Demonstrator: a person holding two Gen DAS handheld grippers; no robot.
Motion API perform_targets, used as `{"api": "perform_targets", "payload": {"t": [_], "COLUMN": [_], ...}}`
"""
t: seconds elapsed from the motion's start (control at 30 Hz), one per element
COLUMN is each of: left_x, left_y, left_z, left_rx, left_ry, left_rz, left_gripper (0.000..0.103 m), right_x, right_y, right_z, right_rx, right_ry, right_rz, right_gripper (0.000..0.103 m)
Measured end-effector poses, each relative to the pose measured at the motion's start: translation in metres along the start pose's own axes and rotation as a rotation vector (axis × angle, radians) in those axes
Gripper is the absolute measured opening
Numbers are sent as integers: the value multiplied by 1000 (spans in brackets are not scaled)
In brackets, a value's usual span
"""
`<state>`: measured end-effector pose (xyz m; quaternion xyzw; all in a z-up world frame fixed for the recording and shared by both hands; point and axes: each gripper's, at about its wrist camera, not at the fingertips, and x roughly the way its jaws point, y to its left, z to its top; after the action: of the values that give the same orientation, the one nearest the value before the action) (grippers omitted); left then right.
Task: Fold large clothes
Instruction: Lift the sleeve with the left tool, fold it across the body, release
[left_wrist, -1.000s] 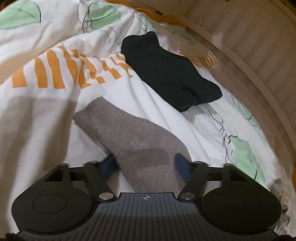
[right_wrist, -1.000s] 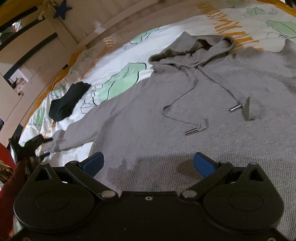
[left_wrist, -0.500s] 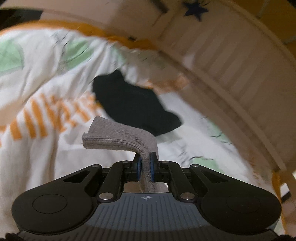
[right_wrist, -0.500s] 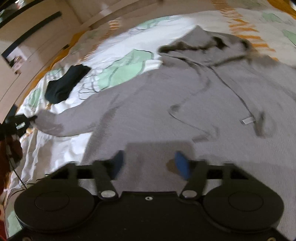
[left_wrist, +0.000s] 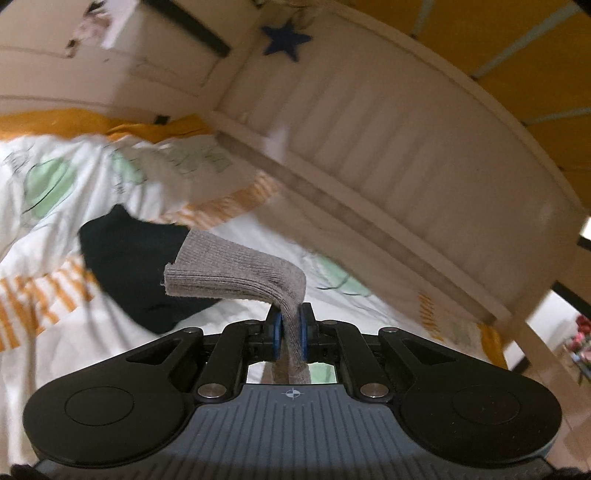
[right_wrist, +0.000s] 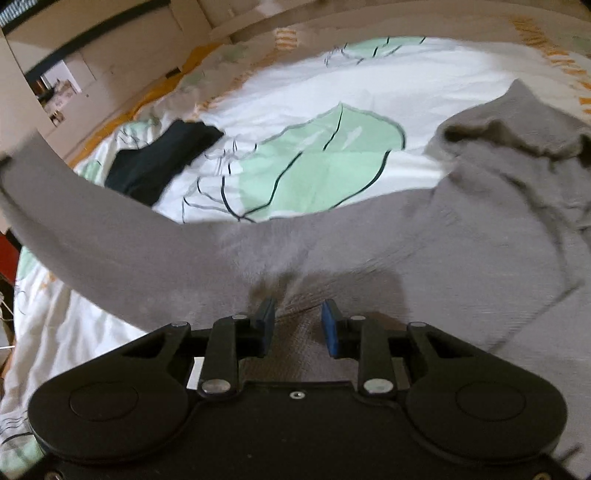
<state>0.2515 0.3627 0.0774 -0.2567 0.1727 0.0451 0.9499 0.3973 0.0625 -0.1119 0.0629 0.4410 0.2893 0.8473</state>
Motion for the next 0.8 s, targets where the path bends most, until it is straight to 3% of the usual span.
{"api": "perform_targets", "payload": {"t": [0.03,0.1,0.17,0.4,0.63,0.8], "left_x": [0,1,5,39,97,137], "left_y": [-8,-25,-48,-141,-239,-286], "left_z": [0,0,-2,-28,-111,-192], "left_rx": [12,36,64,180,251,281], "left_ry": [0,3,9,53,172,291], "left_rz": [-10,-36,-64,-192,-315,-327], "left_gripper": [9,9,9,9,9,9], "right_x": [9,12,1,-83,-166,-203], "right_y": [2,6,3,-41,-108,-141], "right_z": [-3,-10,-12,-43,-99,-124], "right_rx": [-11,-62,-34,101,204,289], "right_ry": [33,5,-17,-102,-126,-145], "right_rz": [-12,-24,-5,42,-61,-129], "right_gripper": [39,39,39,45,46,51]}}
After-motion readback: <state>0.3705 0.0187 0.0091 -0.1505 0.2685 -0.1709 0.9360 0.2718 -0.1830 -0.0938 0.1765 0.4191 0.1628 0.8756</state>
